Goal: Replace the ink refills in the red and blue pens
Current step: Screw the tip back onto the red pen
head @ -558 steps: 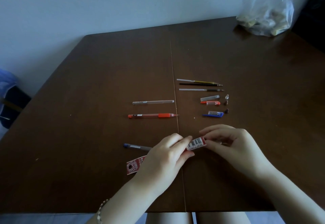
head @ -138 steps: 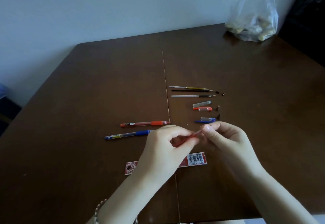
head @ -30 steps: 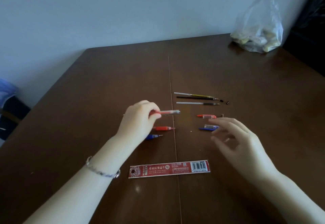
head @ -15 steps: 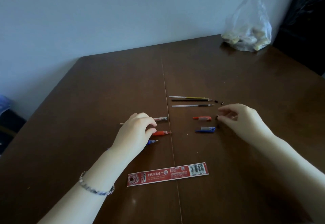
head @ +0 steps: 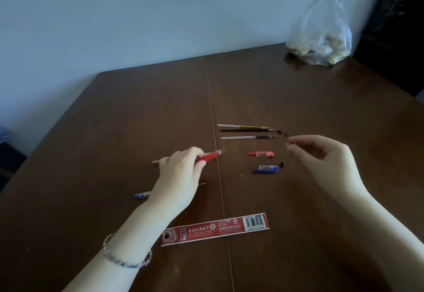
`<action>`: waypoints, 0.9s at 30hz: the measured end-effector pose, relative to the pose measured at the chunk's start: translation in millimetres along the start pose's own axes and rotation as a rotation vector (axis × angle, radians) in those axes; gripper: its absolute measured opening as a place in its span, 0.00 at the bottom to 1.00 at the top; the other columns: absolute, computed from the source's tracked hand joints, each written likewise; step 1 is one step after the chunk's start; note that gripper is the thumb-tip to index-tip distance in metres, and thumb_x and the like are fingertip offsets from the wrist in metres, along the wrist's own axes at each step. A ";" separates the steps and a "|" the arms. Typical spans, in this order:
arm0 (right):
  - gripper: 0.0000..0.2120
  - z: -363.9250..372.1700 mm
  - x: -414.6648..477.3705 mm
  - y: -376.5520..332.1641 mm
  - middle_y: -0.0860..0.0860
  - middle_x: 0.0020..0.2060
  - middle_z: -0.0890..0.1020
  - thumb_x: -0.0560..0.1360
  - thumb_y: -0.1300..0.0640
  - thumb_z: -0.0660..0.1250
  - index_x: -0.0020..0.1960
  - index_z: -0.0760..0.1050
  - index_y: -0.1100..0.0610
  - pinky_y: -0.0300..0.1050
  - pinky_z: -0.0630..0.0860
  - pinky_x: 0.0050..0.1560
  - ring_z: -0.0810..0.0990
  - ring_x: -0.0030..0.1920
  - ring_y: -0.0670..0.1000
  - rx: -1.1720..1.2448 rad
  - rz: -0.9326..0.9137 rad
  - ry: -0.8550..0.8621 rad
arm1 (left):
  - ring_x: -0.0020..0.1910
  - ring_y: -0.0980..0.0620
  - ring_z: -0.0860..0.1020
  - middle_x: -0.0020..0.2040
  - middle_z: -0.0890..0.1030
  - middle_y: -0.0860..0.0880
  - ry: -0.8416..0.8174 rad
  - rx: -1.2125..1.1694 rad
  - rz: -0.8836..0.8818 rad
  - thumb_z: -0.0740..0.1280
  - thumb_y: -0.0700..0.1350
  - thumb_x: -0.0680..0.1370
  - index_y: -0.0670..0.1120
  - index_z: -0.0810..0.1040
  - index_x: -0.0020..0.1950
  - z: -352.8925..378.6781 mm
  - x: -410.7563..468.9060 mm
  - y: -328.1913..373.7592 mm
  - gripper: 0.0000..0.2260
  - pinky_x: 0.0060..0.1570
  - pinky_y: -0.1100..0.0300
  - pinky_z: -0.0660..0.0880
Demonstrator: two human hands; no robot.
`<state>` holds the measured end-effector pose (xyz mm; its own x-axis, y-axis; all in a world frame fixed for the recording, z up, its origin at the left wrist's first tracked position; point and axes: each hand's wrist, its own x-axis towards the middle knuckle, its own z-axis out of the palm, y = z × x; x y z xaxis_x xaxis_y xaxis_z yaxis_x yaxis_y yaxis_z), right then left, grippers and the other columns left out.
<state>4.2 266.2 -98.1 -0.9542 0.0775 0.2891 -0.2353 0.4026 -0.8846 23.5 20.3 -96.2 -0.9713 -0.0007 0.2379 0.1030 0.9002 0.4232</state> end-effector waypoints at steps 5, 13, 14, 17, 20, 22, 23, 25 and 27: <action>0.05 12.2 -22.6 -25.6 0.43 0.34 0.86 0.62 0.50 0.71 0.37 0.82 0.47 0.30 0.76 0.35 0.83 0.35 0.41 0.469 0.088 -0.006 | 0.38 0.62 0.77 0.38 0.77 0.57 -0.062 -0.564 -0.024 0.62 0.45 0.76 0.56 0.71 0.48 -3.3 -21.2 39.0 0.05 0.34 0.76 0.72; 0.06 21.0 -30.0 -34.6 0.44 0.35 0.86 0.61 0.50 0.69 0.37 0.83 0.46 0.31 0.76 0.34 0.83 0.36 0.43 0.564 0.112 -0.091 | 0.45 0.64 0.76 0.42 0.77 0.62 -0.121 -0.584 0.037 0.65 0.46 0.74 0.60 0.71 0.44 -0.9 -33.8 48.6 0.08 0.40 0.74 0.75; 0.06 21.0 -31.0 -35.7 0.44 0.35 0.86 0.61 0.49 0.69 0.37 0.83 0.46 0.31 0.76 0.34 0.83 0.36 0.43 0.556 0.106 -0.094 | 0.46 0.64 0.76 0.42 0.77 0.62 -0.119 -0.580 0.042 0.65 0.46 0.74 0.60 0.71 0.45 -1.6 -34.1 48.6 0.08 0.40 0.73 0.75; 0.06 21.4 -33.2 -36.4 0.42 0.34 0.85 0.60 0.50 0.69 0.36 0.82 0.47 0.30 0.76 0.34 0.83 0.35 0.41 0.545 0.098 -0.093 | 0.46 0.64 0.76 0.42 0.76 0.63 -0.118 -0.578 0.061 0.65 0.45 0.74 0.60 0.71 0.45 -3.2 -35.4 49.5 0.09 0.42 0.72 0.76; 0.07 22.8 -34.3 -35.1 0.44 0.34 0.86 0.61 0.52 0.69 0.38 0.81 0.50 0.29 0.75 0.34 0.83 0.36 0.42 0.535 0.128 -0.143 | 0.47 0.64 0.76 0.41 0.76 0.64 -0.113 -0.575 0.085 0.65 0.45 0.74 0.61 0.71 0.44 -4.8 -38.0 52.2 0.10 0.42 0.73 0.75; 0.08 22.8 -35.3 -34.6 0.46 0.34 0.86 0.62 0.51 0.69 0.39 0.82 0.52 0.30 0.75 0.34 0.82 0.36 0.41 0.524 0.147 -0.177 | 0.47 0.64 0.76 0.41 0.76 0.63 -0.095 -0.569 0.110 0.65 0.45 0.74 0.61 0.71 0.45 -5.8 -40.3 53.7 0.10 0.42 0.74 0.74; 0.08 22.4 -35.9 -34.8 0.45 0.33 0.85 0.62 0.50 0.69 0.38 0.82 0.51 0.30 0.75 0.34 0.81 0.34 0.40 0.514 0.147 -0.189 | 0.48 0.65 0.75 0.41 0.76 0.63 -0.087 -0.563 0.123 0.66 0.44 0.74 0.60 0.72 0.46 -6.1 -41.3 54.5 0.09 0.42 0.75 0.74; 0.09 22.8 -36.8 -34.8 0.44 0.31 0.84 0.61 0.47 0.68 0.36 0.81 0.51 0.29 0.74 0.33 0.79 0.32 0.38 0.489 0.141 -0.201 | 0.49 0.66 0.74 0.41 0.76 0.64 -0.072 -0.547 0.143 0.66 0.44 0.74 0.57 0.73 0.47 -6.4 -43.1 55.8 0.07 0.42 0.77 0.72; 0.13 23.3 -37.8 -34.7 0.45 0.29 0.84 0.61 0.44 0.67 0.35 0.79 0.52 0.30 0.74 0.32 0.78 0.30 0.39 0.450 0.135 -0.219 | 0.49 0.66 0.74 0.42 0.75 0.64 -0.061 -0.535 0.151 0.66 0.45 0.74 0.56 0.73 0.48 -6.2 -44.1 57.3 0.07 0.42 0.78 0.71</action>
<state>44.1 228.0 -86.8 -0.9864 -0.1109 0.1211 -0.1181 -0.0335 -0.9924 73.5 69.3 -77.0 -0.9464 0.1509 0.2856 0.3208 0.5419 0.7768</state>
